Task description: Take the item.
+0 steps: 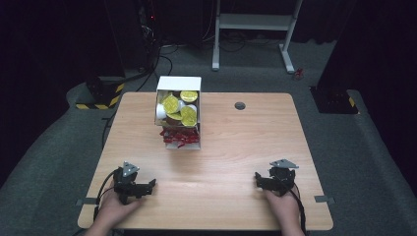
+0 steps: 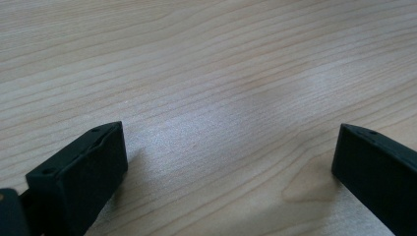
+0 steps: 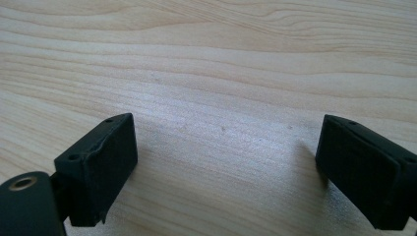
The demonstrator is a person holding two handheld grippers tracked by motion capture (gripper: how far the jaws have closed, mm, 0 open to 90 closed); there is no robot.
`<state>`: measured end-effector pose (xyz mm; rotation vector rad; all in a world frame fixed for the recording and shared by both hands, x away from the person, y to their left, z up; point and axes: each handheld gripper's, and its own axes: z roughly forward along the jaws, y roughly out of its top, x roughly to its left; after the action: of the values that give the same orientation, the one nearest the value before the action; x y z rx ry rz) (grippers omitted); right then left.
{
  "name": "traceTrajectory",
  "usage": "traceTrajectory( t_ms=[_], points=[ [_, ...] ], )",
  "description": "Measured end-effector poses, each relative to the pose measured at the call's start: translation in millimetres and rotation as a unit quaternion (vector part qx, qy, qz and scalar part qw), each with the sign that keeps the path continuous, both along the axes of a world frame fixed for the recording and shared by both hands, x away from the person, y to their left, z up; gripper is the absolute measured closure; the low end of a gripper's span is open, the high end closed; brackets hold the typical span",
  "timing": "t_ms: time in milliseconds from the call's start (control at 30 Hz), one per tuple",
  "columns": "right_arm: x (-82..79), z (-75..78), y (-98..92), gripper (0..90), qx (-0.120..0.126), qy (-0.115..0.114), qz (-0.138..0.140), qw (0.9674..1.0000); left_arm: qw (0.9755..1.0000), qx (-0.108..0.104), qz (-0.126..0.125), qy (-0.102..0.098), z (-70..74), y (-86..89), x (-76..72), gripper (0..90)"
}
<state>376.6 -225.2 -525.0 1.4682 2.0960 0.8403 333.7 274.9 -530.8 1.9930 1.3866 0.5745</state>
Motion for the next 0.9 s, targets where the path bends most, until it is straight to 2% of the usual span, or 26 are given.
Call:
traceTrajectory(
  t_ms=[900],
  points=[
    [0.0,0.2,-0.2,8.5,0.001,0.001,0.001,1.0000,1.0000,0.002,0.001,0.000,-0.2,-0.9,-0.1,0.6]
  ],
)
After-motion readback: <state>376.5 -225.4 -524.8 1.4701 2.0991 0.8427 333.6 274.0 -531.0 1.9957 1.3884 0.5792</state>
